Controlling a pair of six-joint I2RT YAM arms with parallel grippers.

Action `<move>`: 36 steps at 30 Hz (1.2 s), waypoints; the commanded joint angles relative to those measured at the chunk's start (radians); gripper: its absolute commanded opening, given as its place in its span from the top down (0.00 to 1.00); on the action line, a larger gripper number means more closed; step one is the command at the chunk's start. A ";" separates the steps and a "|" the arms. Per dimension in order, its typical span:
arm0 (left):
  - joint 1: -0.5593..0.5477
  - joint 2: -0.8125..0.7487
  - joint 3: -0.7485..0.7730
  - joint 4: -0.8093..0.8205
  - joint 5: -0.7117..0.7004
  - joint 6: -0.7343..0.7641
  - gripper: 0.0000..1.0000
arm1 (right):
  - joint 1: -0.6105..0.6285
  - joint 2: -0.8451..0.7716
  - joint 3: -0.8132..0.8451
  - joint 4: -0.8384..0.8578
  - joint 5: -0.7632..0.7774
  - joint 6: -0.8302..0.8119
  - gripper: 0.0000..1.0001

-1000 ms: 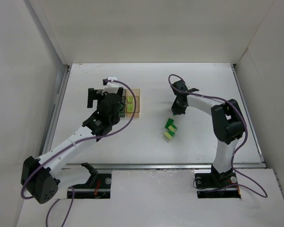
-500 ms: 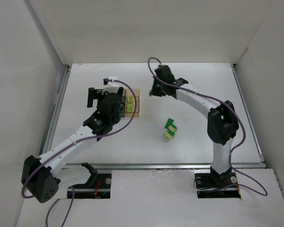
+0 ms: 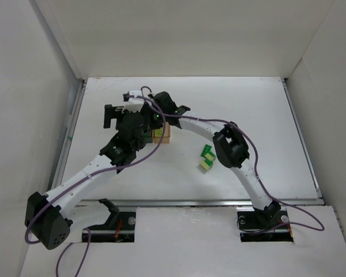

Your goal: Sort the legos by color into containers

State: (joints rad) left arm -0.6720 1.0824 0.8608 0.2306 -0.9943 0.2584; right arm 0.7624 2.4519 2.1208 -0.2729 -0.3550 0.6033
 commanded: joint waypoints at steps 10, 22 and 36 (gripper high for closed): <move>0.002 -0.018 0.027 -0.057 0.029 -0.056 0.00 | -0.018 -0.206 -0.051 0.075 0.048 -0.014 0.96; 0.002 -0.047 -0.003 -0.073 0.057 -0.067 0.00 | -0.049 -0.295 -0.091 0.075 -0.001 -0.054 0.70; 0.002 -0.047 -0.003 -0.163 0.240 -0.088 0.00 | -0.137 -0.531 -0.284 -0.354 0.307 -0.200 0.14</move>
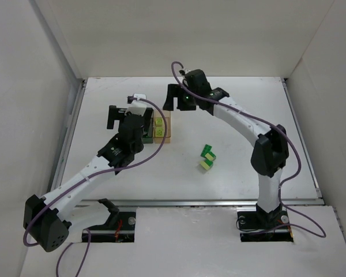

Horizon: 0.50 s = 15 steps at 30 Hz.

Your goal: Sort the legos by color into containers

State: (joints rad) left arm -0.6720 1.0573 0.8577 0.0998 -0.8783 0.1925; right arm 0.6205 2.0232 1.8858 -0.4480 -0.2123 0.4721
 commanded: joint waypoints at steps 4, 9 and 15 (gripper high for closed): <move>0.002 0.000 0.023 -0.089 0.332 0.016 0.00 | -0.040 -0.188 -0.255 -0.219 0.179 -0.090 0.06; 0.002 0.010 0.014 -0.078 0.309 0.028 0.00 | -0.119 -0.186 -0.424 -0.244 0.149 -0.047 0.06; -0.017 -0.009 -0.008 -0.077 0.286 0.028 0.00 | -0.182 -0.153 -0.484 -0.187 0.189 0.025 0.12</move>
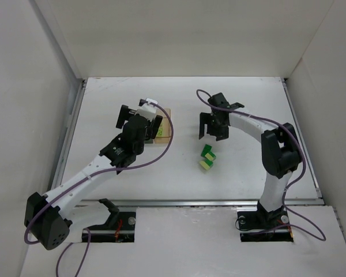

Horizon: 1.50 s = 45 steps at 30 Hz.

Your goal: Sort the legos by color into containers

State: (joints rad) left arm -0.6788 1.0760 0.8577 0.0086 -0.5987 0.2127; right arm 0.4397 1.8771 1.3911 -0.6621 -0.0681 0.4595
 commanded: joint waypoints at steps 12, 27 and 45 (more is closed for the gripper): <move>-0.010 -0.037 -0.026 0.014 0.007 -0.001 0.00 | 0.071 0.013 -0.116 0.007 0.093 0.123 0.21; -0.010 -0.037 -0.026 0.024 -0.003 0.008 0.00 | 0.094 0.045 -0.098 0.061 0.126 0.134 0.93; -0.010 -0.047 -0.036 0.166 -0.280 0.059 0.00 | 0.249 0.008 0.285 0.337 0.127 0.105 1.00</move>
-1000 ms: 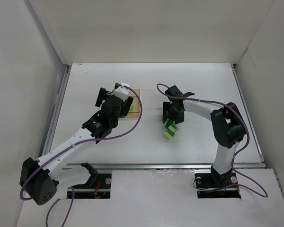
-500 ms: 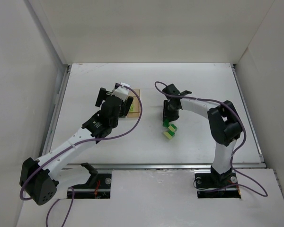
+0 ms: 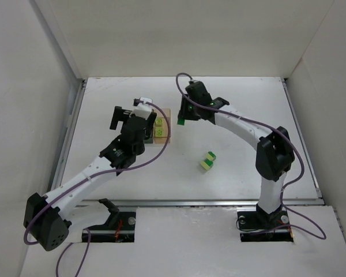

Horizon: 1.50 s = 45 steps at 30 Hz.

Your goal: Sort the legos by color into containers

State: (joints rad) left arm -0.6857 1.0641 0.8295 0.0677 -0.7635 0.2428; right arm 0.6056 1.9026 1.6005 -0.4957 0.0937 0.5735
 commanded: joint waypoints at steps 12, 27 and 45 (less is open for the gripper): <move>-0.003 -0.044 -0.007 0.104 -0.129 0.030 0.00 | 0.143 0.366 0.456 0.241 -0.293 -0.020 0.88; -0.003 -0.026 0.014 0.095 -0.076 0.020 0.00 | 0.120 0.166 0.406 0.131 -0.422 -0.116 0.08; -0.046 0.091 0.079 -0.039 0.337 0.102 0.00 | -0.164 -0.458 -0.462 -0.150 -0.096 0.276 0.01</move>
State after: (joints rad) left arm -0.7296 1.1412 0.8665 0.0029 -0.4202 0.3309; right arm 0.4564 1.5150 1.1278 -0.6754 -0.0769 0.6949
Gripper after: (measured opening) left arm 0.996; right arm 0.993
